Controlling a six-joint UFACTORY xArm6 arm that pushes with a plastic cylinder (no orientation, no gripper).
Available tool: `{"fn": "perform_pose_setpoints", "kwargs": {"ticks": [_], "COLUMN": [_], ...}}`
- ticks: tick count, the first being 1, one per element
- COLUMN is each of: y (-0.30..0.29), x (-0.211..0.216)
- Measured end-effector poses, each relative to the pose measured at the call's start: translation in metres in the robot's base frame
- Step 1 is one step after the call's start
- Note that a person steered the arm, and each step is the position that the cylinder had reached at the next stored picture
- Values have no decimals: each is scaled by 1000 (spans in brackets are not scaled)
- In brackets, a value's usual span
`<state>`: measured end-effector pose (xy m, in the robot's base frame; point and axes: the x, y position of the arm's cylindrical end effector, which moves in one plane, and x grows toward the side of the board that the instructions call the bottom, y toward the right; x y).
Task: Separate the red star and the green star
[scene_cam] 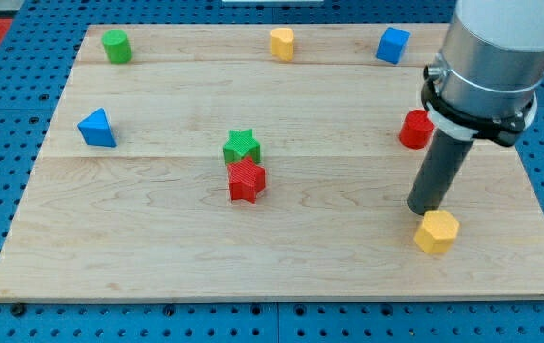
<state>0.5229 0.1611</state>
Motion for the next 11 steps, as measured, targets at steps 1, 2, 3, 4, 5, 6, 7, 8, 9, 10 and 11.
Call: {"fn": "perform_pose_setpoints", "kwargs": {"ticks": [1,2,3,4,5,6,7,8,9,10,11], "y": [-2,-10,-23,-11,-3,0,-21,-43,-70,-119,-172], "x": [-6,-23,-29,-29,-29,-29,-28,-28,-28,-28,-35]}}
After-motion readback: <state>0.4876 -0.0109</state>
